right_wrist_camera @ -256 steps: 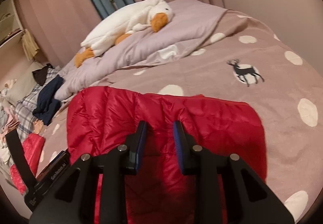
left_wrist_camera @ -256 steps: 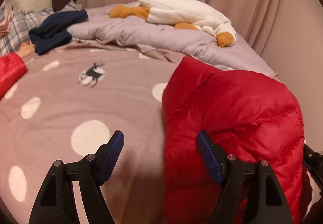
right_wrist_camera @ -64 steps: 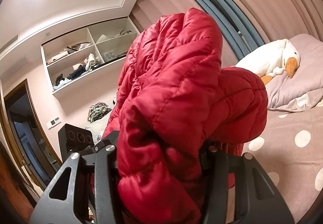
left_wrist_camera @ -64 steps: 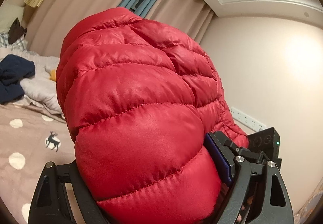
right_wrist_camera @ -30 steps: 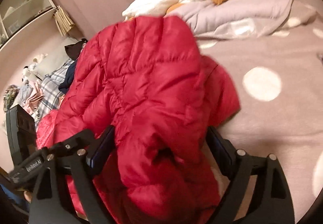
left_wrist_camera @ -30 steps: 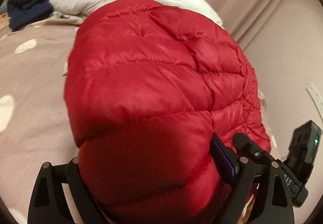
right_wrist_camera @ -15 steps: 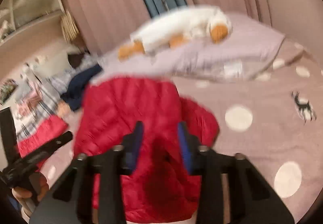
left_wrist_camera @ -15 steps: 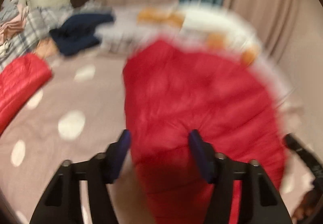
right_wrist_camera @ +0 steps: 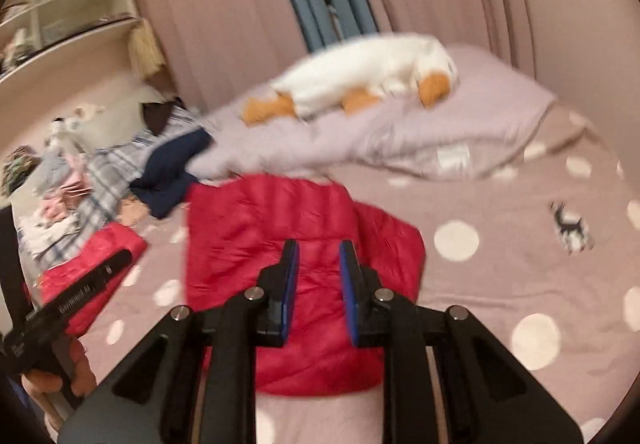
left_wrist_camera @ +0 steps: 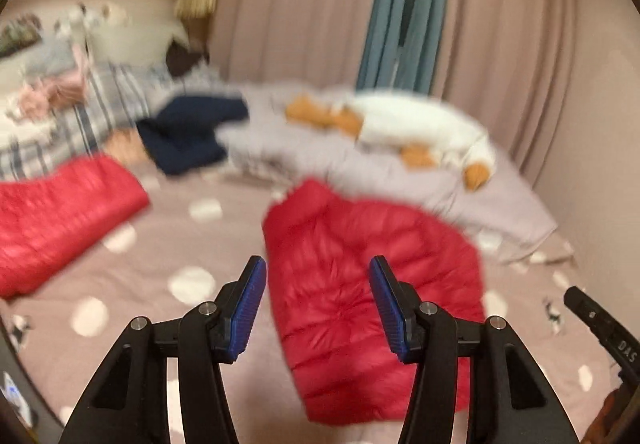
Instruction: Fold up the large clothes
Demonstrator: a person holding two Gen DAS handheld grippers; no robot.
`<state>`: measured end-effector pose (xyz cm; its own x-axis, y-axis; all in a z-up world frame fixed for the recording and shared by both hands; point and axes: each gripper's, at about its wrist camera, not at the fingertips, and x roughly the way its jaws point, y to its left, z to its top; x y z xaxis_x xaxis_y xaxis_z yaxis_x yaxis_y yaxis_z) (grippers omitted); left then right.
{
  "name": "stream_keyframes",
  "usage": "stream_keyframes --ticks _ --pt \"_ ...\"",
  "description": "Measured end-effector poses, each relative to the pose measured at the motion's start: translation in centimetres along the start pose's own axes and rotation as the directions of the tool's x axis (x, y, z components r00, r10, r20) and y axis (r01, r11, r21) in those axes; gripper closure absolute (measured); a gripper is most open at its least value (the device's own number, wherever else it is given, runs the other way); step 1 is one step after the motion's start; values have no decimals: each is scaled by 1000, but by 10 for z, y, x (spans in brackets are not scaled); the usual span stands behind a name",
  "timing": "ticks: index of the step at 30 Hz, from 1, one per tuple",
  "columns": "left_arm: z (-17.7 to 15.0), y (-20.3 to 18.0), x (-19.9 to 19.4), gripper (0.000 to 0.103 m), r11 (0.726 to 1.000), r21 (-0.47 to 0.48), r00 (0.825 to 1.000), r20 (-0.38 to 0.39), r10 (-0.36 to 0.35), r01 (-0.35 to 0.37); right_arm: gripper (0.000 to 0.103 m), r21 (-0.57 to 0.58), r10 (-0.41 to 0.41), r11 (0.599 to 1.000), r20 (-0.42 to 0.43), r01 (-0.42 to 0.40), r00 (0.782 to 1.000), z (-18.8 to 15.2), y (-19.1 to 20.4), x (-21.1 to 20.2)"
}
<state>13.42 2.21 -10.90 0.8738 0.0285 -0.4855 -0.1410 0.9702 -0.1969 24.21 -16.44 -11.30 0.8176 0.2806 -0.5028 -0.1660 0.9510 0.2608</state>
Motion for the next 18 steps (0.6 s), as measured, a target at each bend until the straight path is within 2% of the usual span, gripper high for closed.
stream_keyframes --ticks 3,5,11,13,15,17,18 --pt "2 -4 -59 49 999 48 994 110 -21 16 80 -47 -23 999 86 27 996 -1 14 -49" --pt "2 -15 -73 49 998 60 990 139 -33 25 80 -83 -11 996 142 23 990 -9 21 -82" --pt "-9 -5 -94 47 996 36 976 203 -84 79 78 -147 4 989 242 33 970 -29 36 -136" --pt "-11 -1 -98 35 993 26 971 207 -119 116 74 -162 0 986 268 45 963 -36 40 -149" --pt "-11 2 -97 11 988 11 968 197 -154 155 61 -171 -1 984 289 53 957 -39 43 -158" --pt "-11 5 -97 7 982 -15 964 196 -179 186 45 -175 3 983 310 54 951 -41 44 -164" --pt "-11 7 -96 7 982 -21 963 199 -180 188 43 -174 7 983 317 51 948 -42 43 -166"
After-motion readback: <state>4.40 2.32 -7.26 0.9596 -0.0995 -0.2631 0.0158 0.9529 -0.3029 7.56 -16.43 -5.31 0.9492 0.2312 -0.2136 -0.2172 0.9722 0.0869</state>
